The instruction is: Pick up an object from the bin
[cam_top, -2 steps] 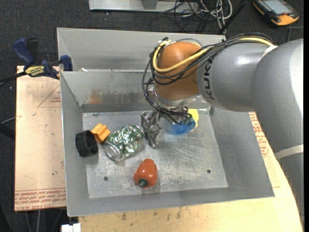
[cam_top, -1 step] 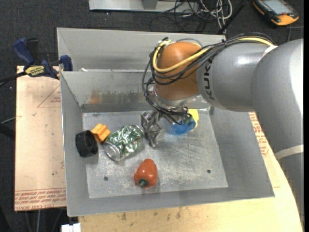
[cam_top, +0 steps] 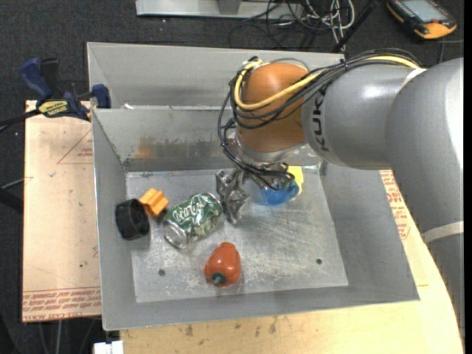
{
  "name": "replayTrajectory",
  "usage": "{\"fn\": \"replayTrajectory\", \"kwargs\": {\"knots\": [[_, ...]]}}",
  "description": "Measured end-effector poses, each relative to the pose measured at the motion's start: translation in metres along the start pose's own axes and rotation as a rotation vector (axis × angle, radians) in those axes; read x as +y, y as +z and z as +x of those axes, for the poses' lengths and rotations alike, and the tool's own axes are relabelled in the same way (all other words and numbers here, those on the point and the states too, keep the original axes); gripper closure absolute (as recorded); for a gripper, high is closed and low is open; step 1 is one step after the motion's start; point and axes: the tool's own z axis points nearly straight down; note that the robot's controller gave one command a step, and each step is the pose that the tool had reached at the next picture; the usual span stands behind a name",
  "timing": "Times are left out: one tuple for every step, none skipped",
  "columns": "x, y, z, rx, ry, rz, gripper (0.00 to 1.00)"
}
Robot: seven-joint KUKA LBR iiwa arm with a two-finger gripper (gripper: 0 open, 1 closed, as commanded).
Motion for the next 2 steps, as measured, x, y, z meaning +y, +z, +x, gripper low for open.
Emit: {"fn": "replayTrajectory", "kwargs": {"knots": [[0.001,-0.018,0.001,0.006,0.000,-0.003,1.00],[0.000,-0.034,-0.001,0.000,0.001,0.002,1.00]]}}
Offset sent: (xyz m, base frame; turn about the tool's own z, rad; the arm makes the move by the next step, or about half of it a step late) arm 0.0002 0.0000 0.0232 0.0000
